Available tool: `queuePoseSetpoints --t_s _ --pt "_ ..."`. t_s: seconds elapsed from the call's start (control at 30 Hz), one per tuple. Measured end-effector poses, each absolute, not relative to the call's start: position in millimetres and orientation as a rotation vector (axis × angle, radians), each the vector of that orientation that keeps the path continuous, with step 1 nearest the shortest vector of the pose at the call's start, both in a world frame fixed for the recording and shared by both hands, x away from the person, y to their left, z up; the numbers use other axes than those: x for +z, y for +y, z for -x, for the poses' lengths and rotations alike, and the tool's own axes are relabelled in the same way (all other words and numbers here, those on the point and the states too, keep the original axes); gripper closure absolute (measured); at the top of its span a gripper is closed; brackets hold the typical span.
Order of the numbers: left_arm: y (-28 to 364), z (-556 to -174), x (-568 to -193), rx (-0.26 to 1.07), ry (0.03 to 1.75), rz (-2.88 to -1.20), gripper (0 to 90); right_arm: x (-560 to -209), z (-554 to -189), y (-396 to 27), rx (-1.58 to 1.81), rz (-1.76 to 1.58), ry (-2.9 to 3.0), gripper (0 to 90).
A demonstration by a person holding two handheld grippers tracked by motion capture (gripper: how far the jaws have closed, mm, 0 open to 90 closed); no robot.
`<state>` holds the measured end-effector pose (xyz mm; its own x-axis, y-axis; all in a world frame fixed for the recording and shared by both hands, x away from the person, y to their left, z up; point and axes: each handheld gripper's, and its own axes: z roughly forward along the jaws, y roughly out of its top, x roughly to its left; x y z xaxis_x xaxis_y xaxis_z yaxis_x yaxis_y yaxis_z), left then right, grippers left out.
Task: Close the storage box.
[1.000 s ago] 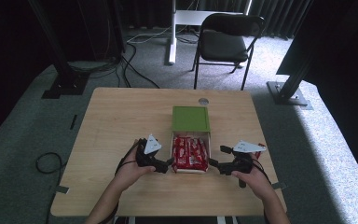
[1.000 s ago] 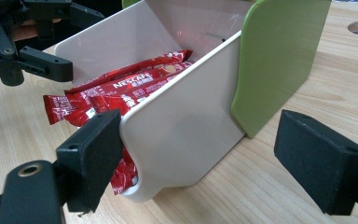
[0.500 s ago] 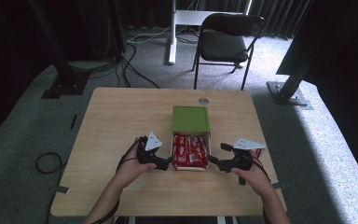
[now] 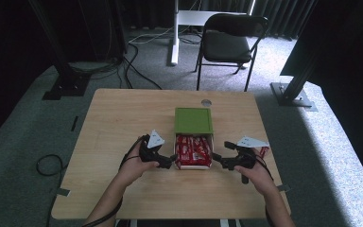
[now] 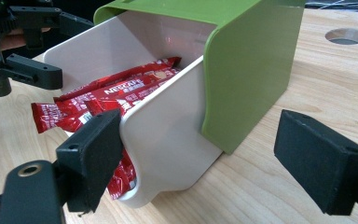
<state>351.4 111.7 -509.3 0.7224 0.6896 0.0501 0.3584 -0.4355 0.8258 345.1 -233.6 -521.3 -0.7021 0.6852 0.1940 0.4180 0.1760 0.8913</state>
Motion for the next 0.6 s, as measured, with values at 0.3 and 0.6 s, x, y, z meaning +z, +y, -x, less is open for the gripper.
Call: queuePoseSetpoints --t_s 0.3,0.6 --pt "111.2 -358.8 -507.6 0.483 0.800 -2.071 3.1 -520.7 -350.1 -232.6 1.531 -1.073 2.194 15.4" --pt "110.8 -365.0 -507.2 0.478 0.815 -2.068 3.1 -519.7 -355.5 -232.0 1.518 -1.074 2.187 15.3"
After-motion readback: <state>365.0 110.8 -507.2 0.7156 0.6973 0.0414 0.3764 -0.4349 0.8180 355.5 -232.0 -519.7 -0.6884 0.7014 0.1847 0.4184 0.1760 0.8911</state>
